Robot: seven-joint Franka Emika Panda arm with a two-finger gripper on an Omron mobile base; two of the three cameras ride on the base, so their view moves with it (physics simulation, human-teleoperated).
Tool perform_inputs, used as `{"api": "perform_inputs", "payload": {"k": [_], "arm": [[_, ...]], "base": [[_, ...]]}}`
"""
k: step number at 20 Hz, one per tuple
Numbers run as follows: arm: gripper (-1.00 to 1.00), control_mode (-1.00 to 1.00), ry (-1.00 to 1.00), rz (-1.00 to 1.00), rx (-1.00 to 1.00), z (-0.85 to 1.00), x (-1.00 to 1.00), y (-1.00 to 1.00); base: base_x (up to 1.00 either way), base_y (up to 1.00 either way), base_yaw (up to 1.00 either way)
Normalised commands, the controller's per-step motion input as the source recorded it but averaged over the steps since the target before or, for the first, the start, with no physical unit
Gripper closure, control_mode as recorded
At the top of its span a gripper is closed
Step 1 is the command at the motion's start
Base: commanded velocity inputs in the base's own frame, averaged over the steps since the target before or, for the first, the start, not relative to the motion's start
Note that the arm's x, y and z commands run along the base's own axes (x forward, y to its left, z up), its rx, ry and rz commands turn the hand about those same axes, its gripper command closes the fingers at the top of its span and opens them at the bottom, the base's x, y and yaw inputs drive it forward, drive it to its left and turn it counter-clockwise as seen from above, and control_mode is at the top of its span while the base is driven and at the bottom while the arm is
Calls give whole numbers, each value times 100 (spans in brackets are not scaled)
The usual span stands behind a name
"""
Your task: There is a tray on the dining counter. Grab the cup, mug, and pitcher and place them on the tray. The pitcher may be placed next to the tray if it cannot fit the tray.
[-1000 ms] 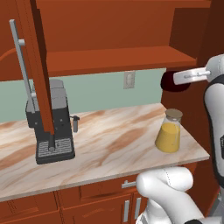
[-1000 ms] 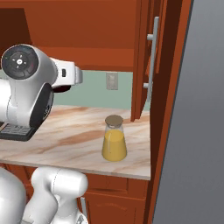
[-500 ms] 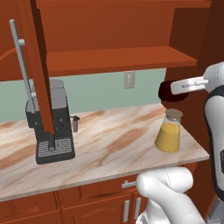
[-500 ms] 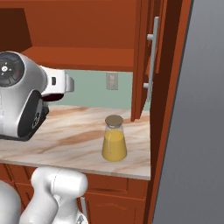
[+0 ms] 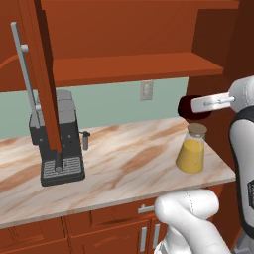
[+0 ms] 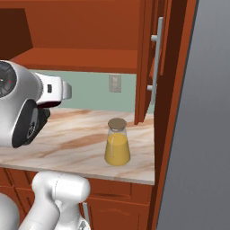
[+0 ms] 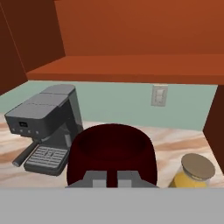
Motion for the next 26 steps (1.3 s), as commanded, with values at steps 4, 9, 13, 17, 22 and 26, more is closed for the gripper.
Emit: {"api": "perform_inputs", "payload": {"k": [4, 9, 13, 17, 22, 26], "arm": [[100, 100, 0, 0, 0, 0, -4, 0], [100, 100, 0, 0, 0, 0, 0, 0], [100, 100, 0, 0, 0, 0, 0, 0], [100, 100, 0, 0, 0, 0, 0, 0], [100, 100, 0, 0, 0, 0, 0, 0], [100, 100, 0, 0, 0, 0, 0, 0]], "base": [[-38, 0, -2], [-98, 0, -13], [-100, 2, -21], [-100, 1, -25], [-100, 0, -31], [-99, 0, -44]]}}
